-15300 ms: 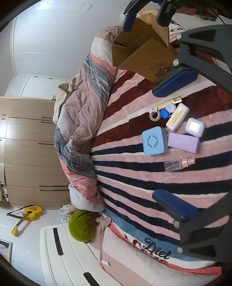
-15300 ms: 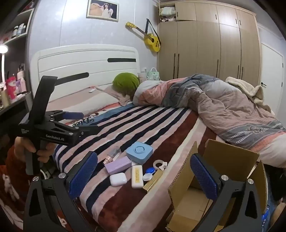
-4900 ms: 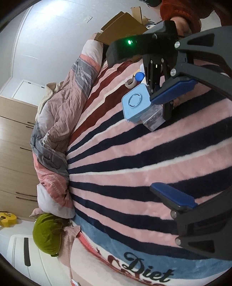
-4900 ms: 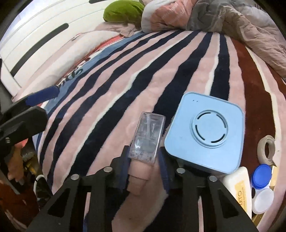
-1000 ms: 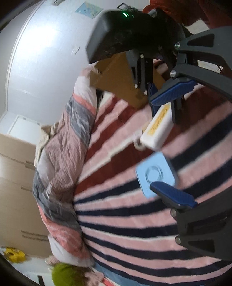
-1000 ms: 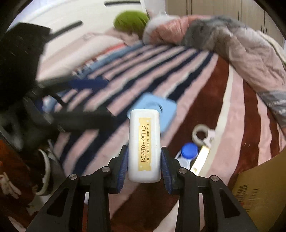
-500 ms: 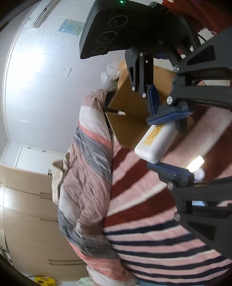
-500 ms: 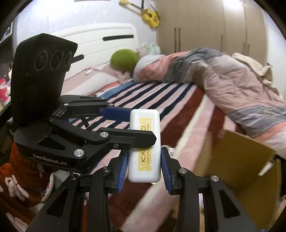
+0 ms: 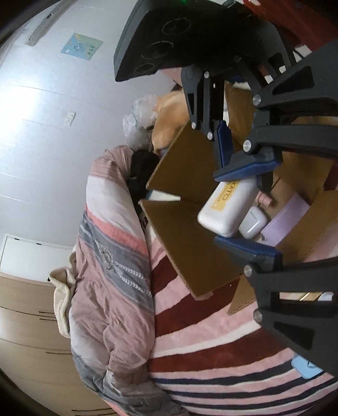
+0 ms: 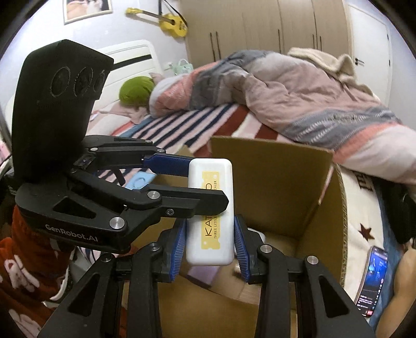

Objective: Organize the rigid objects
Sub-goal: 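Place the KATO-KATO box into the cardboard box and release it, then grasp the blue-and-white contact lens case with the right gripper, then drop the lens case into the cardboard box with the right gripper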

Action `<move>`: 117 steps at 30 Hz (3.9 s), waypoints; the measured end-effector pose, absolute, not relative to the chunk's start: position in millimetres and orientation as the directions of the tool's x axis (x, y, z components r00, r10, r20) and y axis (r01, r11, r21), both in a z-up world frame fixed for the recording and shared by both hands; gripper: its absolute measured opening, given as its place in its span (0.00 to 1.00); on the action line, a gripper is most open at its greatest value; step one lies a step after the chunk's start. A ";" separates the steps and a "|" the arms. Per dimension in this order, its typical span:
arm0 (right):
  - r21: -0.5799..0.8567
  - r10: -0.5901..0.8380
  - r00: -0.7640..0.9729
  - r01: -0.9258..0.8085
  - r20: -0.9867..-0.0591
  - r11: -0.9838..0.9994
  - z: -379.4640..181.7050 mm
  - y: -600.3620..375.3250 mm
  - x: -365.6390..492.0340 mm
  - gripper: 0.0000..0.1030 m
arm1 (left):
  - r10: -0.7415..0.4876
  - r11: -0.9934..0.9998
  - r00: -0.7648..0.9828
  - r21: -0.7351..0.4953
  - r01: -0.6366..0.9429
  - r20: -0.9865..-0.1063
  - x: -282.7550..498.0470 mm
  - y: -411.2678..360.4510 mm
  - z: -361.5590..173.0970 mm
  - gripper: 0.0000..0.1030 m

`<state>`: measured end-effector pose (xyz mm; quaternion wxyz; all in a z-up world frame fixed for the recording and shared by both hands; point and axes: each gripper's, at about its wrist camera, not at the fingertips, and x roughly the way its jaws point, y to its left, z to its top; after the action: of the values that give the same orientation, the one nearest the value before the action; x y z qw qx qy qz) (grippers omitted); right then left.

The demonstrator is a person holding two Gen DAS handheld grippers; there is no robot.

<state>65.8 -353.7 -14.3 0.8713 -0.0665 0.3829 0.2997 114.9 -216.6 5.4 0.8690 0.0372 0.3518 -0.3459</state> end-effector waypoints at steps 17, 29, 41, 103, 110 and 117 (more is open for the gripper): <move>0.034 0.419 0.600 -0.546 -0.682 0.837 -1.1 -332.3 50.1 0.99 | -0.523 0.832 0.657 -0.157 0.532 -0.543 83.8 -134.3 36.3 0.79; 0.054 0.521 0.533 -0.663 -0.667 0.747 18.8 -236.8 27.0 1.00 | -0.402 0.911 0.759 -0.141 0.387 -0.513 40.3 -21.3 21.1 0.89; 0.080 0.495 0.370 -0.734 -0.786 0.675 -71.8 -142.7 39.3 0.64 | -0.328 0.944 0.772 -0.171 0.281 -0.544 34.7 61.5 -48.7 0.95; 0.076 0.572 0.504 -0.704 -0.647 0.706 -1.1 -273.6 31.3 0.25 | -0.666 0.732 0.547 -0.300 0.612 -0.507 71.1 -135.4 19.1 0.26; 0.137 0.552 0.518 -0.636 -0.654 0.760 -6.2 -341.3 46.7 0.25 | -0.664 0.713 0.493 -0.279 0.643 -0.563 96.3 -200.4 11.7 0.26; 0.167 0.527 0.499 -0.598 -0.688 0.784 -25.4 -365.9 69.5 0.25 | -0.625 0.736 0.484 -0.255 0.627 -0.612 116.5 -223.4 -2.9 0.26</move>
<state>69.5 -365.9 -25.4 0.8645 -0.0465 0.3802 0.3255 116.5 -223.4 -2.9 0.8614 0.0015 0.3548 -0.3634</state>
